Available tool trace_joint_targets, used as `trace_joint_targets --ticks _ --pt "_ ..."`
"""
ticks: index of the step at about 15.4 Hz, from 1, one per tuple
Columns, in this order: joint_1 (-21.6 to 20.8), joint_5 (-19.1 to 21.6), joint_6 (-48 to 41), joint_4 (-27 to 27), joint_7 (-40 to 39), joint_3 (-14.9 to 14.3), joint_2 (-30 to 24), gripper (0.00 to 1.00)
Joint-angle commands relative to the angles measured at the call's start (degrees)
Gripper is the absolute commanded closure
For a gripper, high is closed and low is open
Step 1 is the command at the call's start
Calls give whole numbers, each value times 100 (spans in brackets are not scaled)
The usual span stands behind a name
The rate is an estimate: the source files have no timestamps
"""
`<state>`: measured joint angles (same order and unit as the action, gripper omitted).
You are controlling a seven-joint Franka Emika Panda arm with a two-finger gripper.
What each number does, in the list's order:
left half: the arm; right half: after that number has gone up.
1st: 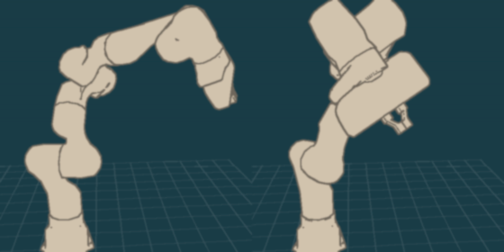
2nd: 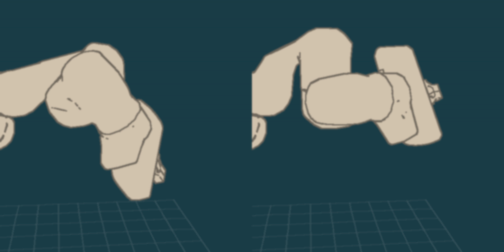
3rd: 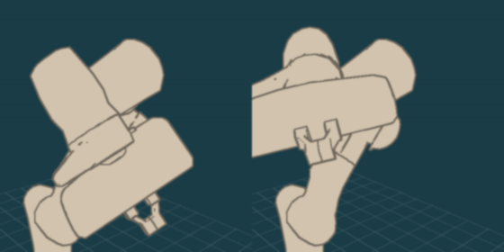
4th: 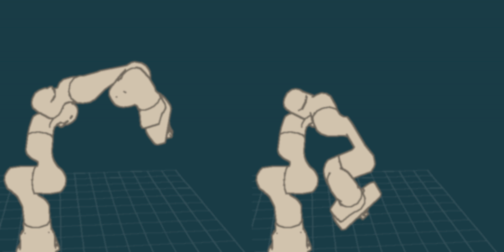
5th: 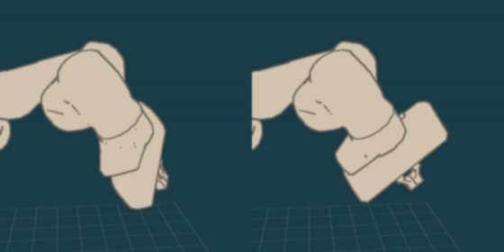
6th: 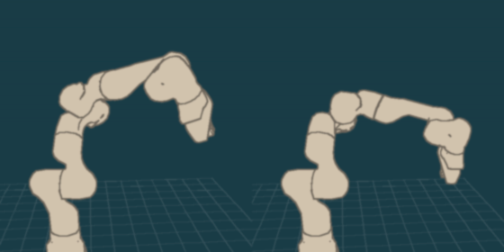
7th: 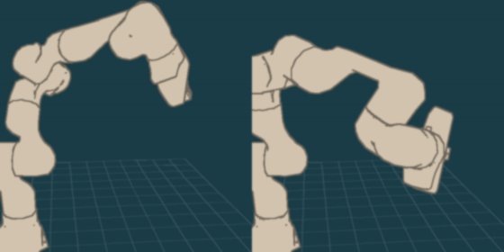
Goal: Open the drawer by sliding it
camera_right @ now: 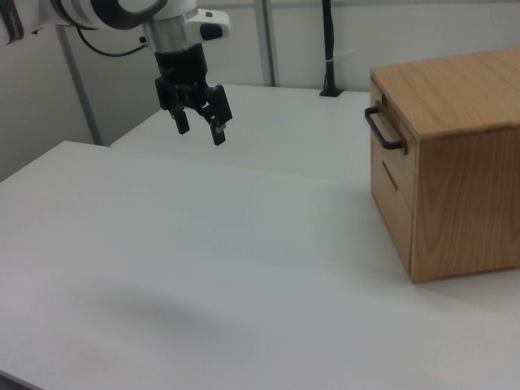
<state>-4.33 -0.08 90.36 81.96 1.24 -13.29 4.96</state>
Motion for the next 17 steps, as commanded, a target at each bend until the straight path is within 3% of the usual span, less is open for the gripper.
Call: trace_joint_targets --ticks 1,5,10,17 --pt "2 306 -89 22 -62 -25 -57 0" --pt "-24 272 -10 22 -211 -7 -31 0" --pt "-15 70 122 22 -1528 -7 4 0" --pt "63 -1124 2588 31 -2855 -33 294 0"
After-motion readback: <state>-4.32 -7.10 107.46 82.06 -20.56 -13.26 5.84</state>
